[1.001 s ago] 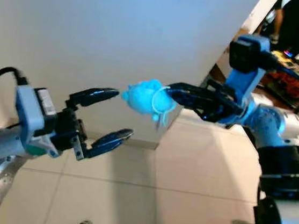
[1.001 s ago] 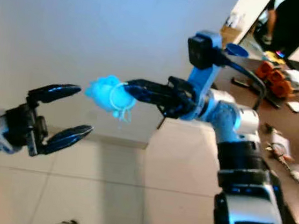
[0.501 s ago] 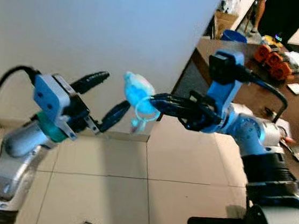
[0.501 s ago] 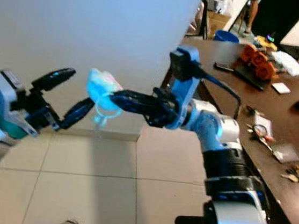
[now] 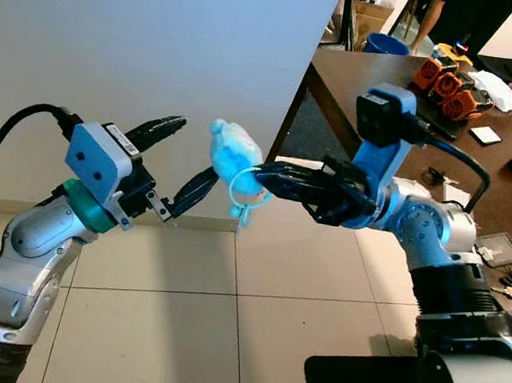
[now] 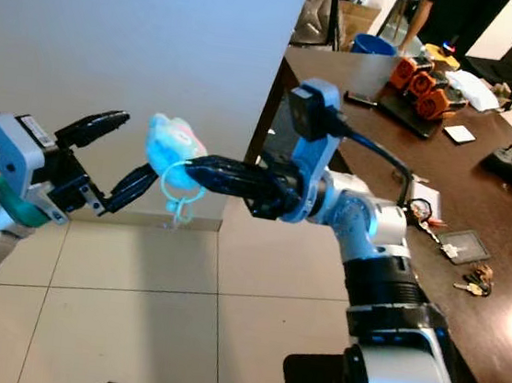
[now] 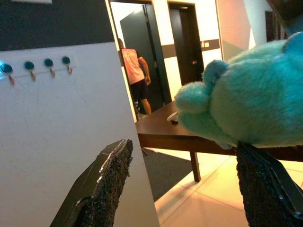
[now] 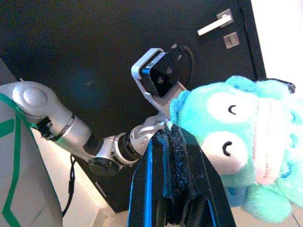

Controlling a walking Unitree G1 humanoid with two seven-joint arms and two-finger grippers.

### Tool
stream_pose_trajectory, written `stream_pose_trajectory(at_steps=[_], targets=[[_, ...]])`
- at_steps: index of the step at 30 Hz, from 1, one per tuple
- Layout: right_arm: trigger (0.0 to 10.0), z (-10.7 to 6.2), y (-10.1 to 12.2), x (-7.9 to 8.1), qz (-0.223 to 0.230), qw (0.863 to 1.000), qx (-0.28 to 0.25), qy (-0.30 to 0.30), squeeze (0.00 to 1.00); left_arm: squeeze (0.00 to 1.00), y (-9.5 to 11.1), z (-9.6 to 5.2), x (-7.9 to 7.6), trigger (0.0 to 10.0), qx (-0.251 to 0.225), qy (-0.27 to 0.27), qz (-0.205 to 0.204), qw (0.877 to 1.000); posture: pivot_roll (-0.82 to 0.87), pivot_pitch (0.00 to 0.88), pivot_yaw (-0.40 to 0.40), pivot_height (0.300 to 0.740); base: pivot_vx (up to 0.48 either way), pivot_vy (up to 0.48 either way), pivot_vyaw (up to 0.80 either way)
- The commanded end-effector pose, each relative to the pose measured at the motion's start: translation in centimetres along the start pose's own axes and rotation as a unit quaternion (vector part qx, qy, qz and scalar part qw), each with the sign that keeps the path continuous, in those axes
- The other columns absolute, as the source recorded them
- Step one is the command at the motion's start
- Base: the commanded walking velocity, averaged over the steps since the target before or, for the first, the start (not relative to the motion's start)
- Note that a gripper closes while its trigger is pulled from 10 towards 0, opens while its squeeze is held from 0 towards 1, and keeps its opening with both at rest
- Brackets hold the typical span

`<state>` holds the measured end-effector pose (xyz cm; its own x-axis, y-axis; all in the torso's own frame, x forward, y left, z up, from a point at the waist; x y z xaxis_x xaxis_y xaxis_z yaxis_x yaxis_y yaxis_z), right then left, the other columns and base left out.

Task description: Hang keys on a hook

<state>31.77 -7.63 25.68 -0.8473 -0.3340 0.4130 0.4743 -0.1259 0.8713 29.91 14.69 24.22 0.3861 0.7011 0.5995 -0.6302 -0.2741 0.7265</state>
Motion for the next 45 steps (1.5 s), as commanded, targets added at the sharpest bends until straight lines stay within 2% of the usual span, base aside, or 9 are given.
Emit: stream_pose_trajectory(at_steps=[1, 5, 7, 10, 16, 28, 34, 37, 45], targets=[[10.0, -0.2, 0.1, 0.3, -0.004, 1.0, 0.011, -0.001, 0.0, 0.0, 0.1, 0.0, 0.1, 10.0, -0.006, -0.005, 0.006, 1.0, 0.26, 0.007, -0.087, 0.74, 0.0, 0.0, 0.0], [10.0, -0.5, 0.0, 0.3, -0.001, 1.0, 0.018, -0.003, 0.0, 0.0, 1.0, -0.3, 0.3, 10.0, -0.035, -0.017, 0.004, 0.999, 0.26, 0.007, -0.091, 0.74, 0.0, 0.0, 0.0], [10.0, -0.7, 0.0, 0.3, 0.001, 1.0, 0.023, -0.006, 0.0, 0.0, 1.8, -0.9, -1.0, 10.0, -0.053, -0.079, -0.015, 0.995, 0.26, 0.007, -0.094, 0.74, 0.0, 0.0, 0.0], [10.0, -0.8, 0.0, 0.3, 0.003, 1.0, 0.029, -0.005, 0.0, 0.0, 2.0, -1.4, -2.1, 10.0, -0.053, -0.132, -0.029, 0.989, 0.25, 0.005, -0.1, 0.74, 0.0, 0.0, 0.0], [10.0, -0.8, -0.2, 0.5, 0.009, 0.999, 0.051, -0.007, 0.0, 0.0, 1.7, -2.3, -3.4, 10.0, -0.041, -0.205, -0.036, 0.977, 0.25, 0.002, -0.102, 0.74, 0.0, 0.0, 0.0], [10.0, -1.0, -0.8, 0.9, 0.02, 0.995, 0.099, -0.02, 0.0, 0.0, 1.2, -2.4, -2.7, 10.0, -0.028, -0.232, -0.01, 0.972, 0.23, 0.0, -0.104, 0.74, 0.0, 0.0, 0.0], [10.0, -0.9, -0.9, 0.9, 0.02, 0.994, 0.102, -0.019, 0.0, 0.0, 1.5, -2.3, -3.3, 10.0, -0.037, -0.243, -0.026, 0.969, 0.23, 0.0, -0.104, 0.74, 0.0, 0.0, 0.0], [10.0, -0.7, -1.1, 0.8, 0.02, 0.995, 0.1, -0.014, 0.0, 0.0, 2.2, -2.2, -4.4, 10.0, -0.055, -0.263, -0.058, 0.961, 0.24, 0.0, -0.103, 0.74, 0.0, 0.0, 0.0], [10.0, -0.5, -1.0, 0.7, 0.016, 0.995, 0.095, -0.009, 0.0, 0.0, 2.7, -2.3, -5.5, 10.0, -0.066, -0.284, -0.088, 0.952, 0.24, 0.0, -0.103, 0.74, 0.0, 0.0, 0.0]])
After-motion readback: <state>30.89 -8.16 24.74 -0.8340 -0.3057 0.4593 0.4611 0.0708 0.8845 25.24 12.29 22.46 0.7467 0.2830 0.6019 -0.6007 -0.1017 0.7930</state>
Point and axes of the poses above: a point about 5 cm out from each wrist's last joint towards the gripper, its own z axis pointing out of the wrist towards the gripper, its own y axis along the axis of the wrist's last joint, x = y × z, the point moved 3 cm from there along z, pointing out of the wrist towards the gripper, and after that the axes turned 13 degrees about z, right-handed, at the moved point
